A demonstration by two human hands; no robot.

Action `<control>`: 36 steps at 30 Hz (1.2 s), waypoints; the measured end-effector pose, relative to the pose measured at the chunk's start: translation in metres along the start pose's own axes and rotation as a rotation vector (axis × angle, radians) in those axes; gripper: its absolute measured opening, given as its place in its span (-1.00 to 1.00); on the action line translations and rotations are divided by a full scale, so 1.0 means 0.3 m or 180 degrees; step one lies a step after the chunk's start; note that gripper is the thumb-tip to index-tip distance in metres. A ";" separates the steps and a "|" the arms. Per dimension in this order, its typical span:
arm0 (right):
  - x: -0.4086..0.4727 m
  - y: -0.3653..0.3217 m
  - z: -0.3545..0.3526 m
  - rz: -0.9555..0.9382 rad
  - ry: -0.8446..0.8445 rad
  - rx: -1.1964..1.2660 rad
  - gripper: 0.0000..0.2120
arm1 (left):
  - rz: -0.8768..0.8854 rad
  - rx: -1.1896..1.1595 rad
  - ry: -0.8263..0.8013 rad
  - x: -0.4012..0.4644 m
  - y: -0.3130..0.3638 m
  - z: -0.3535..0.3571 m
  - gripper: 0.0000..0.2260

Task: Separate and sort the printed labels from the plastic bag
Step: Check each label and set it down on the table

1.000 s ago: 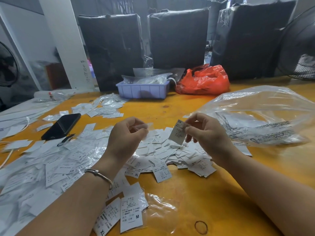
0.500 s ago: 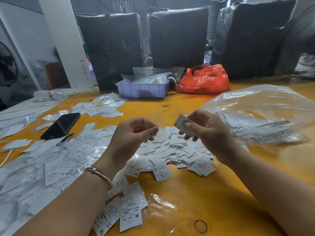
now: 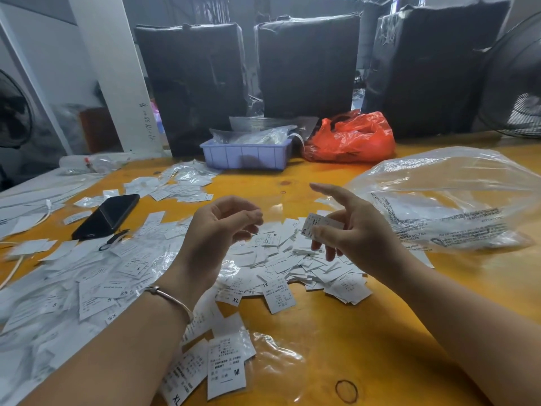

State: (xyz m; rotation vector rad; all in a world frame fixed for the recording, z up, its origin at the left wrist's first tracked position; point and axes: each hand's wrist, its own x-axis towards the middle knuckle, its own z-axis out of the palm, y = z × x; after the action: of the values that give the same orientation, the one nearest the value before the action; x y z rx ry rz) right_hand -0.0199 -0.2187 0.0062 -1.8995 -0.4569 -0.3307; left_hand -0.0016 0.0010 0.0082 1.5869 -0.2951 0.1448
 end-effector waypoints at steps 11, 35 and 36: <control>-0.002 -0.029 -0.012 -0.0549 0.0412 0.0042 -0.92 | -0.0128 0.0071 -0.0496 -0.018 0.013 0.019 -0.71; -0.015 -0.083 -0.024 -0.1010 0.0160 -0.0035 -0.95 | 0.0470 0.0925 -0.0711 -0.029 0.004 0.034 -0.84; -0.017 -0.087 -0.022 -0.1032 0.0129 -0.0017 -0.94 | 0.0464 0.0953 -0.0728 -0.030 0.005 0.036 -0.84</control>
State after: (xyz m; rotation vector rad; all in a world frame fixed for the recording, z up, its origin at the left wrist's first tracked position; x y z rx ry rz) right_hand -0.0364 -0.2173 0.0279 -1.8188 -0.7391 -0.5824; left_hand -0.0116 -0.0088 0.0068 1.8826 -0.5898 0.1239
